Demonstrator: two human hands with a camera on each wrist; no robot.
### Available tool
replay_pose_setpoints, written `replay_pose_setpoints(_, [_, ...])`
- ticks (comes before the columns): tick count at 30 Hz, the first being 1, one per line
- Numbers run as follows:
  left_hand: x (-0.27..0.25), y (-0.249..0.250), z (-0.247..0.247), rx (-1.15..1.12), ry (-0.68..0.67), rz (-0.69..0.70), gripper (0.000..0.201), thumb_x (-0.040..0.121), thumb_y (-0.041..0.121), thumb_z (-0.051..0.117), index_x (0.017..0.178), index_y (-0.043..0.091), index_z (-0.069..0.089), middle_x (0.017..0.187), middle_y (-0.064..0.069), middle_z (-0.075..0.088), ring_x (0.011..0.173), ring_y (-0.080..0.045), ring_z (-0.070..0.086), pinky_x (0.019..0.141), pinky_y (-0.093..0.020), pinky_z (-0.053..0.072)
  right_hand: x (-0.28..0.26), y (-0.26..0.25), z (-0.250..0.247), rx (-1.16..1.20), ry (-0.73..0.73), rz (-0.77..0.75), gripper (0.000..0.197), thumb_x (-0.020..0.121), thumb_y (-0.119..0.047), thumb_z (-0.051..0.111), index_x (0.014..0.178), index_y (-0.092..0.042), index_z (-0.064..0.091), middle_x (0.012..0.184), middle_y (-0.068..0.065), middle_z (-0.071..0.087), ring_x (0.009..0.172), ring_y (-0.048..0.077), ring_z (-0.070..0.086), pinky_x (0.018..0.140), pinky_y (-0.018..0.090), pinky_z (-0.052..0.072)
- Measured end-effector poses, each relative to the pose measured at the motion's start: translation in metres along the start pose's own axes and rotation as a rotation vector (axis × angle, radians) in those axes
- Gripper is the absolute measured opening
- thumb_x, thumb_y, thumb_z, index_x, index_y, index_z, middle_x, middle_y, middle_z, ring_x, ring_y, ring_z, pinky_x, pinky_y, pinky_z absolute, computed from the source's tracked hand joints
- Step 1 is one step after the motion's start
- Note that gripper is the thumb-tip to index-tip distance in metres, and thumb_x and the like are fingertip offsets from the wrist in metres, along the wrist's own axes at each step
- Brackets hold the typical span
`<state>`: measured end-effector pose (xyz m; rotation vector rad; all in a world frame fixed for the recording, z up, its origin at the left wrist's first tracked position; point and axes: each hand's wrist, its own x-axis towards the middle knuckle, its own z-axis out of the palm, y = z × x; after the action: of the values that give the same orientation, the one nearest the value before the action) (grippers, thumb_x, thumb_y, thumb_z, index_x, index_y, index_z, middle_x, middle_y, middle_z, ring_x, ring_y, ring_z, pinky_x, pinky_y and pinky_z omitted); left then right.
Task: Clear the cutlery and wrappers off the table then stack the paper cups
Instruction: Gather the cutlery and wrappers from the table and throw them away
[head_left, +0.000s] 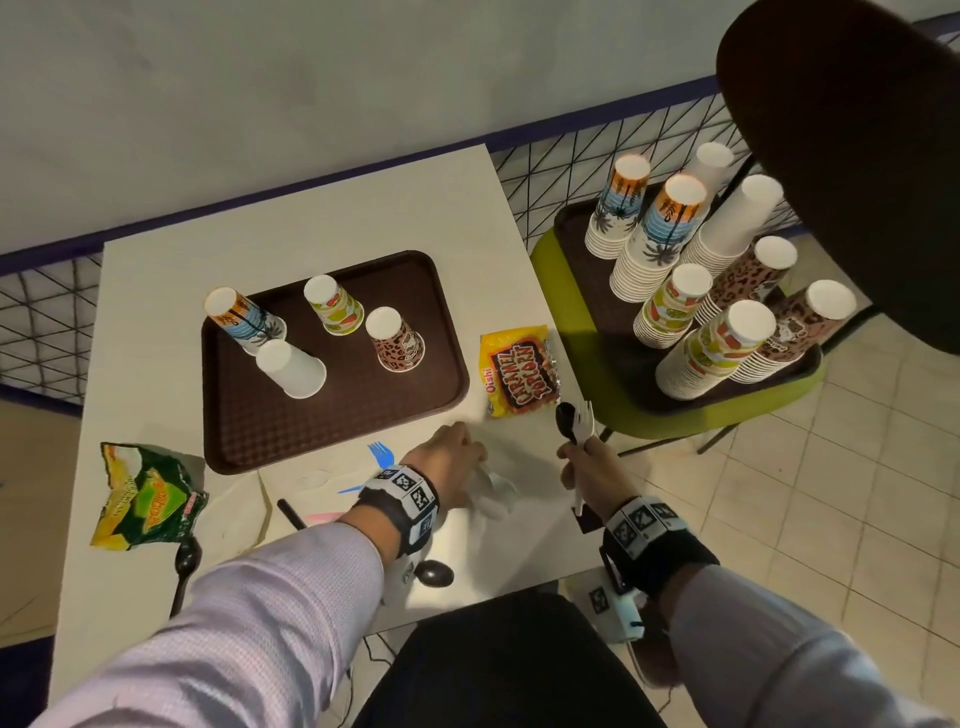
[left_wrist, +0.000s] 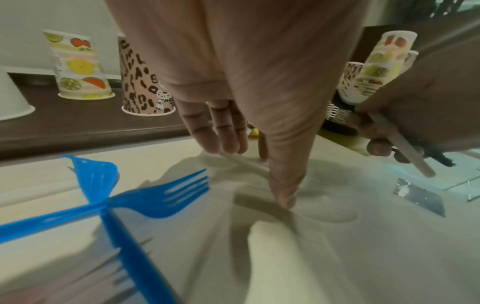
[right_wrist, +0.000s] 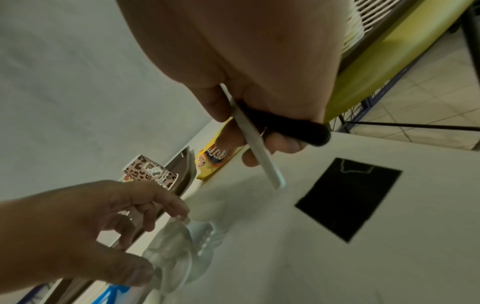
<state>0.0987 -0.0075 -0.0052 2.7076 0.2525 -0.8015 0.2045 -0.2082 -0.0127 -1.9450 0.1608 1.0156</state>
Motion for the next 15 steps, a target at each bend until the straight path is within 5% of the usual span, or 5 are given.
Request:
replay_pose_setpoints(7, [0.014, 0.018, -0.003, 0.209, -0.019, 0.098, 0.055, 0.087, 0.029, 0.073, 0.138, 0.028, 0.052, 0.132, -0.005, 0.041, 0.123, -0.025, 0.045, 0.09, -0.039, 0.053, 0.004, 0.008, -0.008, 0.008, -0.045, 0.057, 0.023, 0.106, -0.015, 0.042, 0.108, 0.001, 0.059, 0.069, 0.008, 0.059, 0.061, 0.019, 0.054, 0.066, 0.031, 0.047])
replay_pose_setpoints(15, [0.033, 0.026, 0.006, 0.307, -0.002, 0.098, 0.029, 0.099, 0.033, 0.051, 0.119, 0.018, 0.064, 0.13, -0.006, 0.047, 0.118, -0.026, 0.048, 0.085, -0.036, 0.05, 0.006, 0.011, -0.017, 0.01, -0.036, 0.063, 0.02, 0.106, -0.013, 0.043, 0.107, 0.0, 0.059, 0.072, 0.009, 0.061, 0.062, 0.019, 0.057, 0.067, 0.03, 0.051])
